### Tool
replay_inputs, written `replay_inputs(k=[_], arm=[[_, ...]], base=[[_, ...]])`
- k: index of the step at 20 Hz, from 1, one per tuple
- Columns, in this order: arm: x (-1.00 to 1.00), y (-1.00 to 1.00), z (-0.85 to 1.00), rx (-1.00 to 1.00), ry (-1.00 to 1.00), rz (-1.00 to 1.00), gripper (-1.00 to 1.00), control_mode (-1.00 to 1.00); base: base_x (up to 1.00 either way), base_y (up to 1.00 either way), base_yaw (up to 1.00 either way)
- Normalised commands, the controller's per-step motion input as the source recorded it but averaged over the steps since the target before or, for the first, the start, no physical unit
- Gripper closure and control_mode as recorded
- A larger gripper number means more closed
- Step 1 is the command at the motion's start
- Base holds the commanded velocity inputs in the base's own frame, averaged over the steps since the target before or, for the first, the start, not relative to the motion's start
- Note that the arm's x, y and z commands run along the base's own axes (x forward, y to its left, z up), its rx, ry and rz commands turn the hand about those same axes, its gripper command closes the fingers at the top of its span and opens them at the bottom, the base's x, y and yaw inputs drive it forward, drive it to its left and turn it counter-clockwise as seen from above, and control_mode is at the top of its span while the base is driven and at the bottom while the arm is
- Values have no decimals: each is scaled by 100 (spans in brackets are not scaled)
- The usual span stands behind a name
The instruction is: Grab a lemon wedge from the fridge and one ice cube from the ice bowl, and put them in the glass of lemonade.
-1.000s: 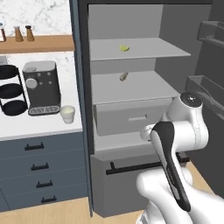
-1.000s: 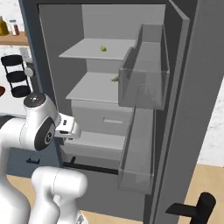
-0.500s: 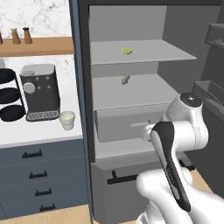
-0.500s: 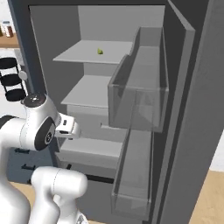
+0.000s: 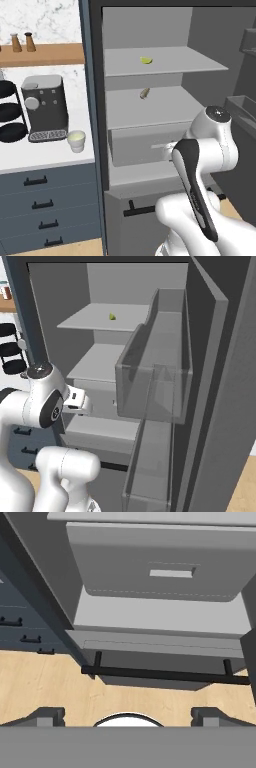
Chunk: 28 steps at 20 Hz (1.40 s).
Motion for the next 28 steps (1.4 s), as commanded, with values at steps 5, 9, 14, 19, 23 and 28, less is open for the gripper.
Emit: replay_inputs(k=[5,9,14,19,23,28], arm=[[6,-5,0,0,-2,0,-100,-100],[22,-18,1,0,-11,0,-100,-100],[38,-6,33,0,-21,2,-100,-100],[34,0,73,0,-16,2,-100,-100],[19,-4,91,2,-6,1,-100,-100],[23,-2,58,1,-8,0,-100,-100]], base=[[12,-5,0],[0,0,0],[0,0,0],[0,0,0],[0,0,0],[0,0,0]])
